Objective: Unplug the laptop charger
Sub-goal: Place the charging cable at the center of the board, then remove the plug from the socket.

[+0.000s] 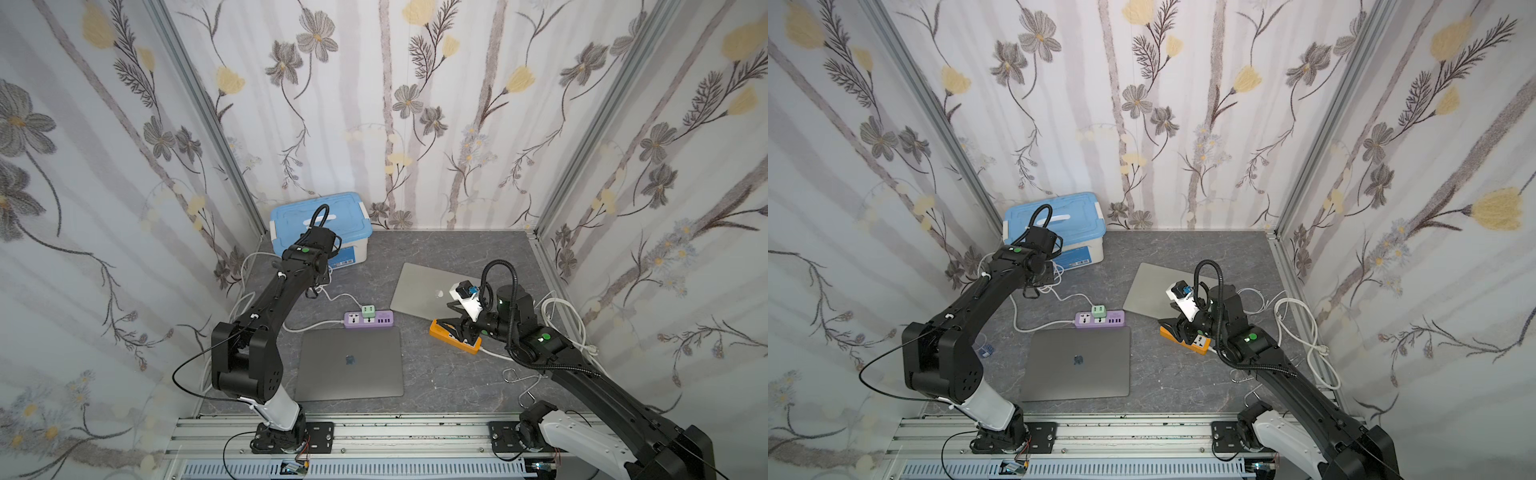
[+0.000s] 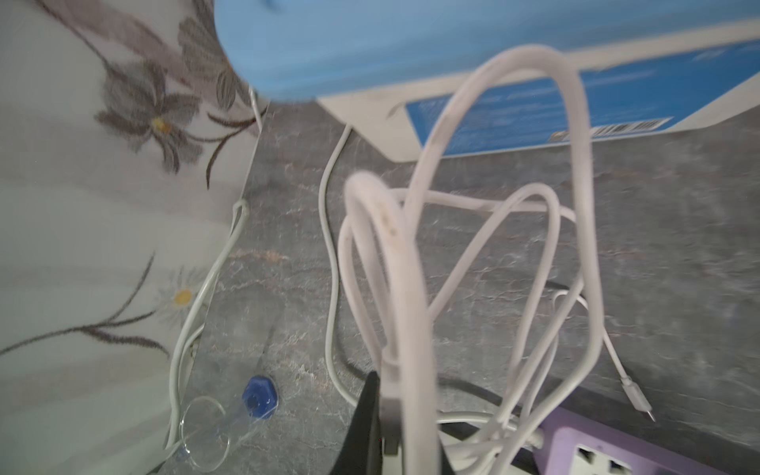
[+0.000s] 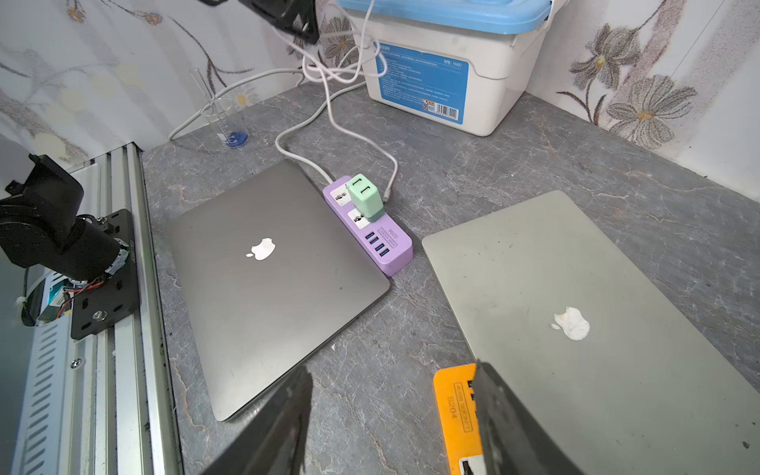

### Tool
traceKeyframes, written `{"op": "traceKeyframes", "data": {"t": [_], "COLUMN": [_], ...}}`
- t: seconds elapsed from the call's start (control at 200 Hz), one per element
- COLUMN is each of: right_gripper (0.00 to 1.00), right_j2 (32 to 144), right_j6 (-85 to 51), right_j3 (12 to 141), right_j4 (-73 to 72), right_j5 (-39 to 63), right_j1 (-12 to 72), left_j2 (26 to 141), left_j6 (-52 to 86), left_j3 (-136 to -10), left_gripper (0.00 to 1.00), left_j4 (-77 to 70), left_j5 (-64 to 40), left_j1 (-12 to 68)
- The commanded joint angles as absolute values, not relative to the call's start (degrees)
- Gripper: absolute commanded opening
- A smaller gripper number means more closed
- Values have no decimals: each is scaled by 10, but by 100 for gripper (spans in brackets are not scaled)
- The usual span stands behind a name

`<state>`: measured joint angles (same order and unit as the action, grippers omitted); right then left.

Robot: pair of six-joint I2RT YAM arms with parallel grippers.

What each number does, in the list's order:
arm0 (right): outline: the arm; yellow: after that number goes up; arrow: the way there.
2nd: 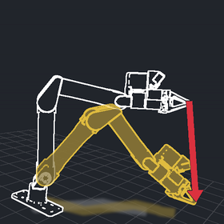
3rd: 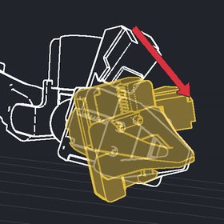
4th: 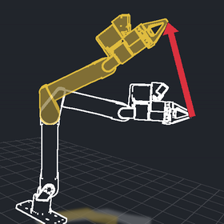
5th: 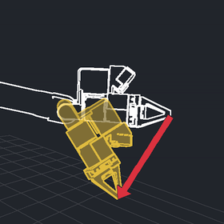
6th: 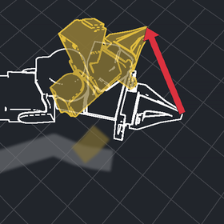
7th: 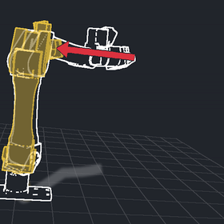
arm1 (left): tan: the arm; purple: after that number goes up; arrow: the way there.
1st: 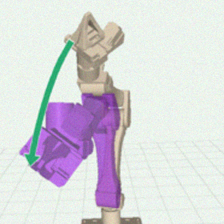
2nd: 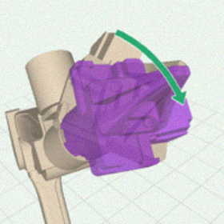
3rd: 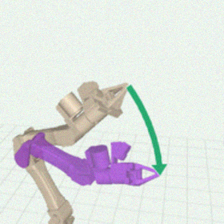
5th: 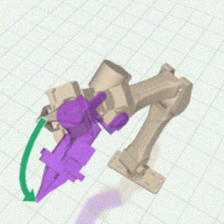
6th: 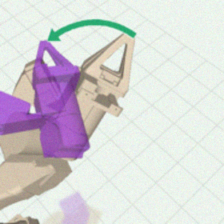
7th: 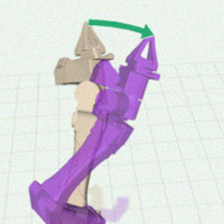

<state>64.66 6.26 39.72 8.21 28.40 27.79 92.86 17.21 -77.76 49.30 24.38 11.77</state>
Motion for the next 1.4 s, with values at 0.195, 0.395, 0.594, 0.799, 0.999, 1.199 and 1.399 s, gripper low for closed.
{"op": "traceKeyframes", "data": {"t": [0.195,0.395,0.594,0.799,0.999,1.199,1.399], "right_gripper": [63,62,61,56,54,51,52], "right_j2": [659,712,835,975,1054,1154,1189], "right_j6": [59,77,69,99,157,103,72], "right_j3": [401,443,521,584,629,723,721], "right_j4": [37,27,22,-1,4,68,70], "right_j5": [325,321,242,197,184,169,124], "right_j1": [281,314,372,397,398,406,420], "left_j2": [967,1002,944,839,808,829,868], "left_j6": [234,192,191,257,310,319,338], "left_j3": [-680,-745,-764,-695,-648,-649,-645], "left_gripper": [28,54,60,69,69,69,69], "left_j4": [420,418,439,405,387,379,354], "left_j5": [164,154,143,6,-54,-38,-7], "left_j1": [64,61,93,203,242,269,289]}}
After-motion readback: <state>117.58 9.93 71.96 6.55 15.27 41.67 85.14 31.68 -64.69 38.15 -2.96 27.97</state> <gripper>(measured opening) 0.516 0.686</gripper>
